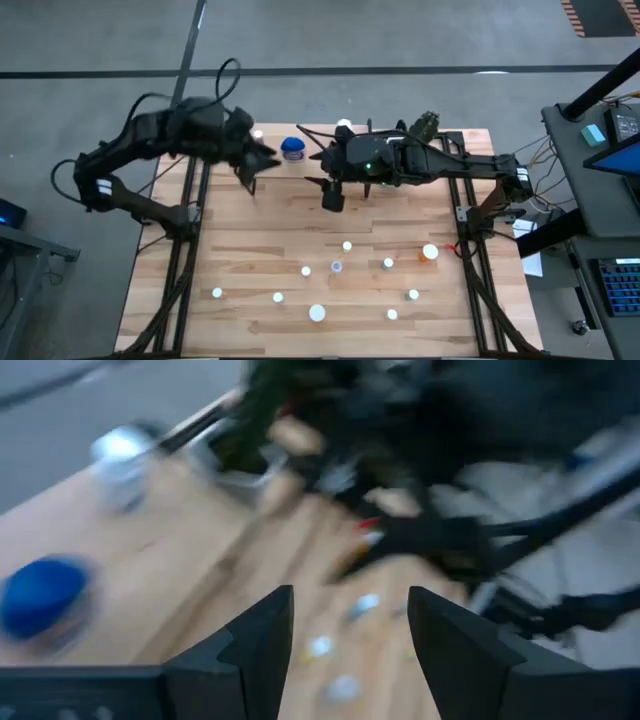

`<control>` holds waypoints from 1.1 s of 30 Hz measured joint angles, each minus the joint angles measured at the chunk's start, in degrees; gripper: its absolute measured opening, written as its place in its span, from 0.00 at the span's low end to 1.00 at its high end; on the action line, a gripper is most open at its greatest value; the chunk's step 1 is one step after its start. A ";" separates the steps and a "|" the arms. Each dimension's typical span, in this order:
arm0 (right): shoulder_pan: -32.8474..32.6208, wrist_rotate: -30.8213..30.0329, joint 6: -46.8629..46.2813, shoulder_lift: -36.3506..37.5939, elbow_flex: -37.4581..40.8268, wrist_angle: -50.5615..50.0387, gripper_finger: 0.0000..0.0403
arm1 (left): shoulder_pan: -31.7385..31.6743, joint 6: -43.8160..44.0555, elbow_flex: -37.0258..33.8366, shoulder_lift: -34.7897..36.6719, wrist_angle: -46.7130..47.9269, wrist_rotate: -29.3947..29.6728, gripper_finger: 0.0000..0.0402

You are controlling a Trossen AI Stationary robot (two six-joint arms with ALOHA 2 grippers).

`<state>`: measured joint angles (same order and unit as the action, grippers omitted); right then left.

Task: Pick and place medicine bottles onto shelf by color
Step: Put the pink pill bottle on the shelf

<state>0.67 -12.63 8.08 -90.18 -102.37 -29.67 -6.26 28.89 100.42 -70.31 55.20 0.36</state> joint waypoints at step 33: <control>-19.84 -1.41 -39.60 -0.06 14.96 1.43 0.56 | 44.80 -13.03 -13.78 -5.14 -32.53 12.03 0.45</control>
<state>-19.17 -14.04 -31.52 -90.24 -87.41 -28.24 38.54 15.86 86.64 -75.45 22.67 12.39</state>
